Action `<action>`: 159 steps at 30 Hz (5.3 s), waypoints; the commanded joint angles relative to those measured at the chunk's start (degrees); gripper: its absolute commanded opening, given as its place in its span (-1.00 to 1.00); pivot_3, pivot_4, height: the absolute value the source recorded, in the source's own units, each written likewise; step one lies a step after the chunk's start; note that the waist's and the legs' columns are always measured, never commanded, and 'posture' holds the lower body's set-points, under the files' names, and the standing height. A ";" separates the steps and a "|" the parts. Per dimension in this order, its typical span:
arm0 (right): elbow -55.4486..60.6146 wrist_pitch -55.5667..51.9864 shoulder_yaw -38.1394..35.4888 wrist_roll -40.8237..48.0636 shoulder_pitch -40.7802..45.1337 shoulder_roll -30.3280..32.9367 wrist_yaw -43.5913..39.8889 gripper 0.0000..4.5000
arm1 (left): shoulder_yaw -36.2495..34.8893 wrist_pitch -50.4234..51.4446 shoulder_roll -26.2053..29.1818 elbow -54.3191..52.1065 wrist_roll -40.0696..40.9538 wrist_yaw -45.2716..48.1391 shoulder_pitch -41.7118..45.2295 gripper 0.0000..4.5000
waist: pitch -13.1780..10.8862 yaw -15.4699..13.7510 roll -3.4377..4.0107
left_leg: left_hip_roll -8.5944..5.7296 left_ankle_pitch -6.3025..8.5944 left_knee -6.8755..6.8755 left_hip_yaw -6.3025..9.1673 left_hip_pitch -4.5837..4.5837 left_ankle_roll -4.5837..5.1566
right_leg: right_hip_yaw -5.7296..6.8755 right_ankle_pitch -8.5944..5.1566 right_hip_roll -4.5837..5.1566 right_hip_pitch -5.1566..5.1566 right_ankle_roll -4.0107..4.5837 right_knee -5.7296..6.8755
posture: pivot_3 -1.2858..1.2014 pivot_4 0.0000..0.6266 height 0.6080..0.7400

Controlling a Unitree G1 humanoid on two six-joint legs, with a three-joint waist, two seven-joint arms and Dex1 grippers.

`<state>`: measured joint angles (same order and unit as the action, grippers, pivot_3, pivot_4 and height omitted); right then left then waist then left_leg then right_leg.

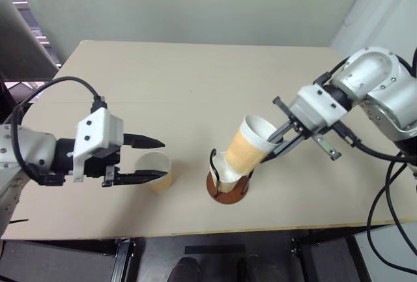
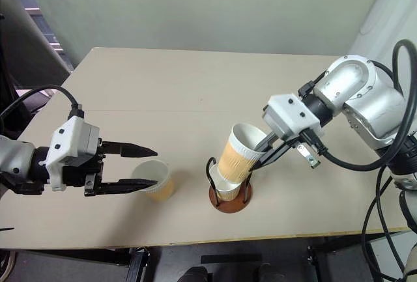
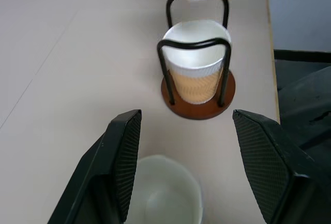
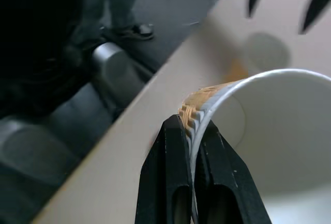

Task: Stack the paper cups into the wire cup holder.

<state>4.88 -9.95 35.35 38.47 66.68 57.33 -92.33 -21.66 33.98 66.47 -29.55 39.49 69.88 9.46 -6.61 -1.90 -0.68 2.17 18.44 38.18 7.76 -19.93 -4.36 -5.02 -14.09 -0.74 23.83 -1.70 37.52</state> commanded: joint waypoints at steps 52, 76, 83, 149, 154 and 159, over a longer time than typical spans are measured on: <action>-8.41 -2.40 -8.33 -4.68 0.92 -5.45 -0.17 0.98 | 1.85 -2.75 2.11 1.30 -1.58 -0.33 1.19 0.34 | 0.00 0.21 -0.01 | 0.09 0.21 -0.03 0.02 -0.07 -0.04 | 0.04 -0.06 -0.07 0.22 0.12 0.29 | 0.03 -0.52 1.00; 19.19 -32.99 -66.55 22.04 -46.36 9.44 19.06 0.98 | 30.62 -22.95 -0.80 31.58 -27.60 16.14 23.59 0.34 | 0.00 -0.11 -0.05 | 0.09 0.26 0.01 -0.07 -0.06 -0.07 | -0.01 -0.05 -0.09 0.20 0.07 0.09 | 0.03 -0.52 1.00; 21.31 -33.90 -69.57 22.29 -49.06 9.75 21.01 1.00 | 33.28 -24.82 -4.80 34.98 -30.54 18.09 25.98 0.18 | 0.01 0.02 -0.06 | 0.10 0.29 -0.02 -0.06 -0.13 0.00 | 0.00 0.09 -0.10 0.20 -0.17 -0.17 | 0.03 -0.52 1.00; 26.14 -33.56 -76.11 17.26 -55.87 10.70 24.69 1.00 | 67.66 -39.97 -27.98 49.68 -7.04 22.62 69.93 -0.80 | 0.02 -1.36 -0.04 | -0.38 0.55 1.37 -0.22 -1.04 0.76 | -0.07 0.78 0.05 0.03 -1.84 -1.01 | 0.03 -0.52 1.00; 25.88 -33.03 -75.16 16.98 -55.54 10.64 24.78 1.00 | 67.38 -40.09 -28.02 50.02 -7.73 22.62 69.73 -0.04 | 0.02 -1.37 -0.04 | -0.39 0.57 1.42 -0.22 -1.05 0.79 | -0.04 0.77 0.05 0.02 -1.86 -1.00 | 0.03 -0.52 1.00; 25.72 -32.51 -74.23 16.79 -55.32 10.56 24.87 1.00 | 66.57 -40.38 -28.60 50.87 -8.60 22.62 69.54 0.75 | 0.02 -1.39 -0.04 | -0.39 0.57 1.44 -0.22 -1.05 0.80 | -0.02 0.77 0.05 0.01 -1.87 -0.99 | 0.03 -0.52 1.00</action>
<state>30.12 -43.43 -38.06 55.03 10.58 67.35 -67.89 46.17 -5.81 38.14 21.44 31.14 90.49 77.69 -6.59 -3.29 -0.72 1.77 19.02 39.62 7.54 -20.98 -3.56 -5.04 -13.31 -0.69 23.84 -3.57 36.54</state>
